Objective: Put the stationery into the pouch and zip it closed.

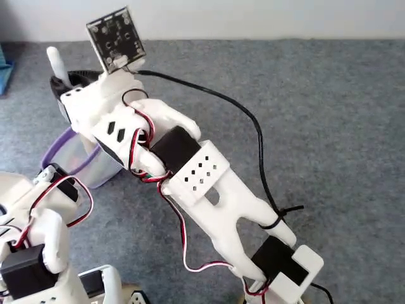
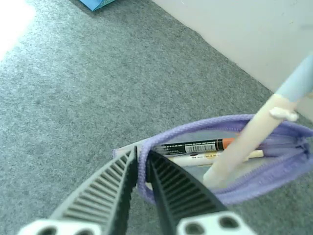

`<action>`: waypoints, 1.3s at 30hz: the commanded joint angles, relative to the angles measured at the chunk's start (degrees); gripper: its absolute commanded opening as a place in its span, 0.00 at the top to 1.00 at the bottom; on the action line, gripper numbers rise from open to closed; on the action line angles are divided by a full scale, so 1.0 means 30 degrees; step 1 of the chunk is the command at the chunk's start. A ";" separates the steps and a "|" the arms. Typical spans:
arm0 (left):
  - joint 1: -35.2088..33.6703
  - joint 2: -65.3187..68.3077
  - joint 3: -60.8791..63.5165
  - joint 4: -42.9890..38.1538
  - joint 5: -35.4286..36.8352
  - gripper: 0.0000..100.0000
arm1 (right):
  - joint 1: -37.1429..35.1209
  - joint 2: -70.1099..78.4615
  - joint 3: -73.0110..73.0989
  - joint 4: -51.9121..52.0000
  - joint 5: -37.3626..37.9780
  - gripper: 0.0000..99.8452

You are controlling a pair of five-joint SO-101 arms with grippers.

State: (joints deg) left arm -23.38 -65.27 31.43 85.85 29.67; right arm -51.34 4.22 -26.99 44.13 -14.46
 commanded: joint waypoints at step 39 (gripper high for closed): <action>-0.5802 0.0322 -0.0073 -0.0791 0.0117 0.99 | 0.4264 0.1070 0.6007 1.2381 0.1846 0.70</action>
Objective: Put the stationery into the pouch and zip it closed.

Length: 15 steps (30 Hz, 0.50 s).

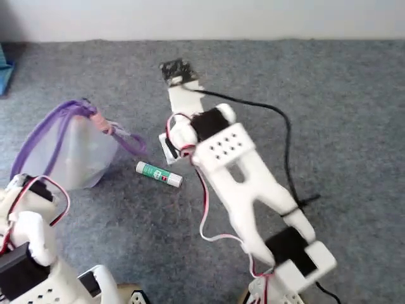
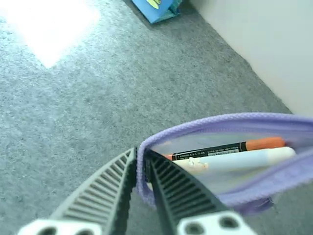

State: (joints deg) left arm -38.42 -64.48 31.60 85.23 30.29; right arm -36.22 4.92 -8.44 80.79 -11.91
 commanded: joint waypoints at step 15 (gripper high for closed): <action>-0.1201 0.0059 -0.0103 -0.0527 -0.0088 0.99 | -0.2740 0.6989 -0.1055 -0.3121 0.3985 0.71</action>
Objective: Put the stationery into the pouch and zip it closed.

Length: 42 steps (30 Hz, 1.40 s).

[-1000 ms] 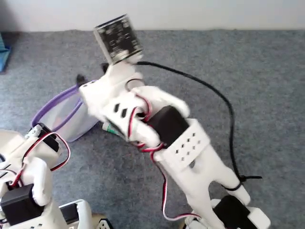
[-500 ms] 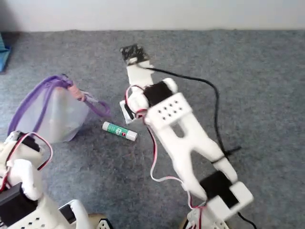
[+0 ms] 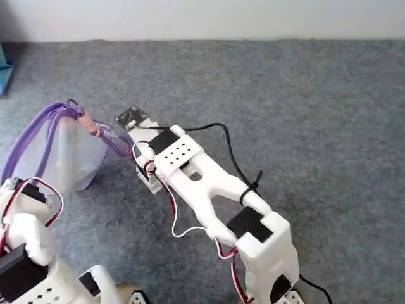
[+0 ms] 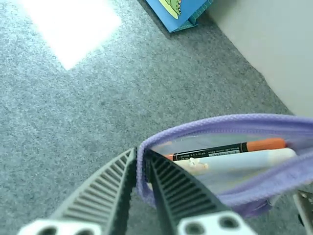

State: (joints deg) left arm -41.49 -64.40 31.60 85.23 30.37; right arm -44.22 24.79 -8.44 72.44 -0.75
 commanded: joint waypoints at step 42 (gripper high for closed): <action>-0.0059 0.0029 0.0015 -0.0615 -0.0088 0.99 | 0.4527 0.4469 -0.6593 0.9040 0.2549 0.73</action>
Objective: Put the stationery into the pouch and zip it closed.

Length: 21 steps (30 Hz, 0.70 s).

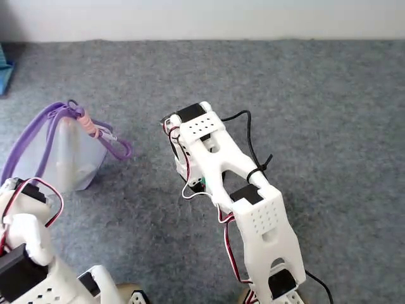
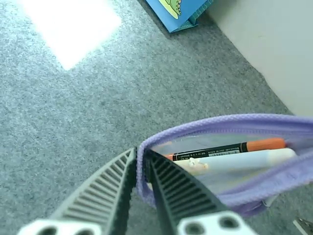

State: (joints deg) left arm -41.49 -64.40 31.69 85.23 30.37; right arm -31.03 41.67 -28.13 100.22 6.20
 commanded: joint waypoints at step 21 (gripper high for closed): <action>-0.0059 0.0029 0.0015 -0.0557 -0.0088 0.99 | -0.1509 -0.0073 -0.0029 -0.6432 0.0264 0.73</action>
State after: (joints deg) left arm -41.49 -64.40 31.69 85.23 30.37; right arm -35.16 41.76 -28.13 81.76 6.29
